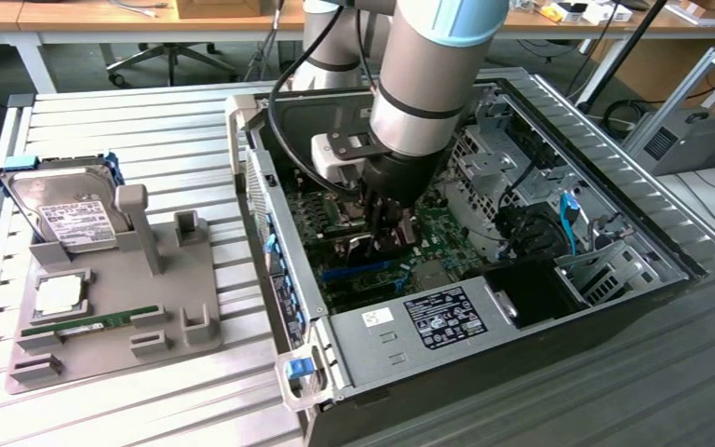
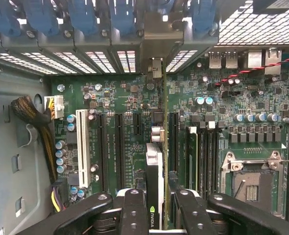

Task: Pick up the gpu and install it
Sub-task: 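Insert the gpu into the slot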

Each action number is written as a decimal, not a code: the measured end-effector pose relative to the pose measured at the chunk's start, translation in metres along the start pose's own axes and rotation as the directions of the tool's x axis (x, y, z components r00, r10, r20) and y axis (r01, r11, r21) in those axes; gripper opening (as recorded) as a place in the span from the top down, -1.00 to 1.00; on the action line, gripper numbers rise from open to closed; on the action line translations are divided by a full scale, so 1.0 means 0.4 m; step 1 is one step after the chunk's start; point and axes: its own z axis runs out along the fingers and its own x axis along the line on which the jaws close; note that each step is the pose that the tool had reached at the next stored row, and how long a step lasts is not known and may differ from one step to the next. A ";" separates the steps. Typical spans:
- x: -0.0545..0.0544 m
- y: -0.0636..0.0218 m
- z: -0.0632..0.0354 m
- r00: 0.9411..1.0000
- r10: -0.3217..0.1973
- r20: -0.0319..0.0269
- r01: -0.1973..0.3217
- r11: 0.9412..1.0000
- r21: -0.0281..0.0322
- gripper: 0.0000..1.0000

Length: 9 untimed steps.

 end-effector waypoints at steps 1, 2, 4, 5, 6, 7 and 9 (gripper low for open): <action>0.000 0.000 0.001 1.000 0.000 0.000 0.000 1.000 0.000 0.47; 0.000 0.000 0.001 1.000 0.000 0.000 0.000 1.000 0.000 0.47; 0.000 0.000 0.002 1.000 0.000 0.000 0.000 1.000 0.000 0.47; 0.000 0.000 0.003 1.000 0.000 0.000 0.000 1.000 0.000 0.47; 0.000 0.000 0.005 1.000 0.000 0.000 0.000 1.000 0.000 0.47; 0.000 0.000 0.006 1.000 0.000 0.000 0.000 1.000 0.000 0.47; 0.000 0.000 0.008 1.000 0.000 0.000 0.000 1.000 0.000 0.47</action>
